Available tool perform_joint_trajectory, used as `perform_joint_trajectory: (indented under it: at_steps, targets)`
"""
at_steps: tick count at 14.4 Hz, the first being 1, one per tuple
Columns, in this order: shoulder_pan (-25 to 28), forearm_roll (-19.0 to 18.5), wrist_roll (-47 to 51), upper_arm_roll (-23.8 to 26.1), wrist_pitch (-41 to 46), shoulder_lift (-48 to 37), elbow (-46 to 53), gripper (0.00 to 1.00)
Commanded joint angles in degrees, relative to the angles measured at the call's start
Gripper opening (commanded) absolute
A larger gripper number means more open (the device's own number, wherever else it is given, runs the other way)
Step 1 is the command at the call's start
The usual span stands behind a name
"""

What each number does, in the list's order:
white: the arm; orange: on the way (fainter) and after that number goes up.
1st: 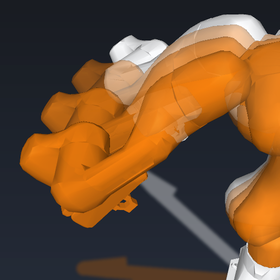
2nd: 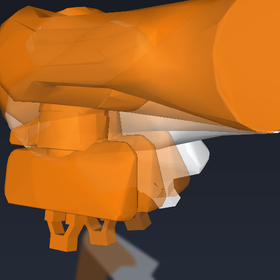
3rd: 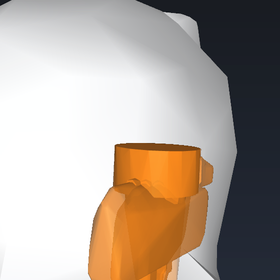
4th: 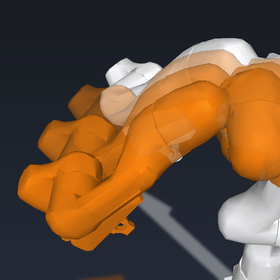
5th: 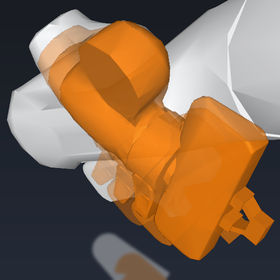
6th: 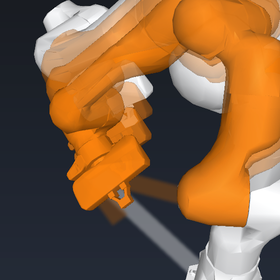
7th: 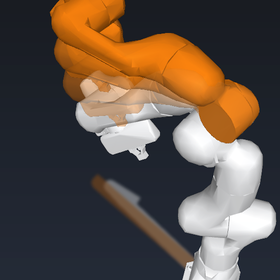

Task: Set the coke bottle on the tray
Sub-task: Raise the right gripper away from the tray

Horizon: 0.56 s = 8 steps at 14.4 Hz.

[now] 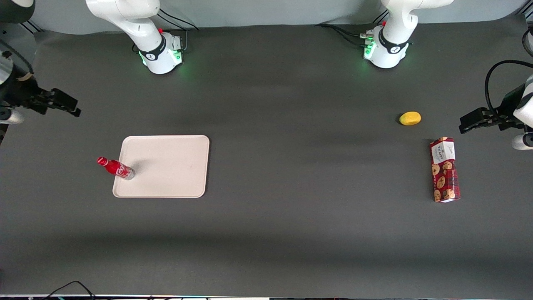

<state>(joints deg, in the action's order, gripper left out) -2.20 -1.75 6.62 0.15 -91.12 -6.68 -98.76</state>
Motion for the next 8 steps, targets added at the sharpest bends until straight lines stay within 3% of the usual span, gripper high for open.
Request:
perform_joint_trajectory:
  at_steps: [1,8]
  targets:
    - [-0.7,-1.2,-0.1,-1.7,0.1,-0.3,1.6,1.00]
    - [-0.9,-0.6,0.1,-2.0,0.1,0.5,3.7,1.00]
